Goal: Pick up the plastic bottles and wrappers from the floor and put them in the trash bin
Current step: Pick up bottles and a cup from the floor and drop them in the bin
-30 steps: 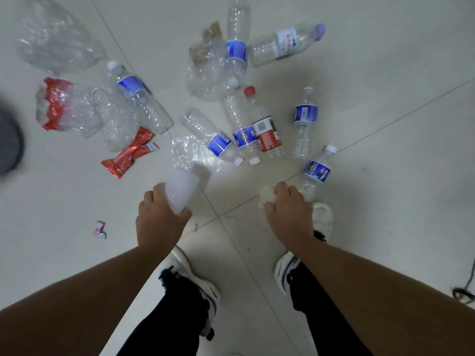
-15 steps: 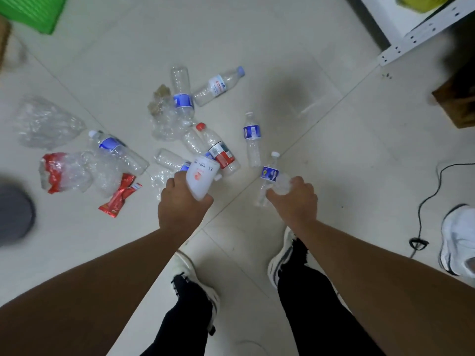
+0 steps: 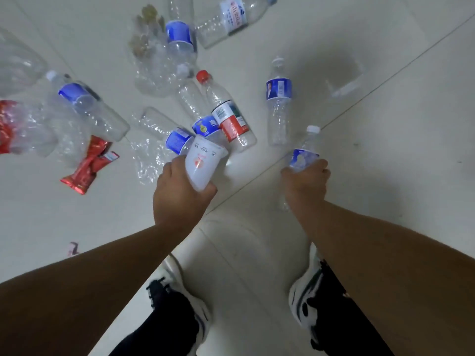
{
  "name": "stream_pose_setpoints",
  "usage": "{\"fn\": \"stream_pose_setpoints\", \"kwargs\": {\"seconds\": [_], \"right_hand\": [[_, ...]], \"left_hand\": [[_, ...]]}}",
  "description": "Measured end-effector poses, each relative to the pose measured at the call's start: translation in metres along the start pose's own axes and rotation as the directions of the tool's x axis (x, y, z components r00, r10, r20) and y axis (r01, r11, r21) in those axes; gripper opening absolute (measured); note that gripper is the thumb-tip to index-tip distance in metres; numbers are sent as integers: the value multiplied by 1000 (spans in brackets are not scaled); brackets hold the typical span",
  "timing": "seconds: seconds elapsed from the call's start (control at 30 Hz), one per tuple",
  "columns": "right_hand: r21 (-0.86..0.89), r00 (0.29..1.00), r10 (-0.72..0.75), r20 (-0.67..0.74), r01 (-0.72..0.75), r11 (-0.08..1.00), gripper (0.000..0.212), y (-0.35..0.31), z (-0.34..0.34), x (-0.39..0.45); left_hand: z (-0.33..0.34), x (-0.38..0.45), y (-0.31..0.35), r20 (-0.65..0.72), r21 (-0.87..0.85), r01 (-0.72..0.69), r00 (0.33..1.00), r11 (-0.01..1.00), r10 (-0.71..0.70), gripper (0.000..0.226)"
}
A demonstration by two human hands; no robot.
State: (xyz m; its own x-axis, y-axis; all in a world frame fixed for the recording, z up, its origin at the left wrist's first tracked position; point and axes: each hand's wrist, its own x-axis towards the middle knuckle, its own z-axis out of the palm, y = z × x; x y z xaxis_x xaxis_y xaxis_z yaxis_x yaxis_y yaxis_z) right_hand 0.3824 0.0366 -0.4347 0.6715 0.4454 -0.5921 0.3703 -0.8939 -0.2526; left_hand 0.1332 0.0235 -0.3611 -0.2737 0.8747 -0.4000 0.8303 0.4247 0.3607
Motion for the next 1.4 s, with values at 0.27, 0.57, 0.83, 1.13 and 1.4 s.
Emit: {"fn": "stream_pose_setpoints", "kwargs": {"seconds": [0.27, 0.57, 0.83, 1.13, 1.4], "right_hand": [[-59, 911, -346, 223, 366, 929, 71, -52, -131, -148], [-144, 748, -500, 438, 607, 782, 71, -168, -258, -324], [-104, 616, -607, 502, 740, 665, 69, -213, -218, -477], [-21, 559, -541, 628, 708, 706, 85, -185, -104, -619], [-8, 505, -464, 728, 683, 731, 97, -234, -42, -676]], "left_hand": [[-149, -90, 24, -23, -6, 228, 973, 974, -228, 65], [-333, -200, 40, -32, -178, 433, 895, 884, -445, 66], [-434, -270, -86, -48, -341, 516, 825, 786, -563, 65], [-516, -318, -262, -48, -270, 576, 792, 772, -608, 67], [-558, -280, -319, 2, -345, 642, 730, 685, -683, 58]]}}
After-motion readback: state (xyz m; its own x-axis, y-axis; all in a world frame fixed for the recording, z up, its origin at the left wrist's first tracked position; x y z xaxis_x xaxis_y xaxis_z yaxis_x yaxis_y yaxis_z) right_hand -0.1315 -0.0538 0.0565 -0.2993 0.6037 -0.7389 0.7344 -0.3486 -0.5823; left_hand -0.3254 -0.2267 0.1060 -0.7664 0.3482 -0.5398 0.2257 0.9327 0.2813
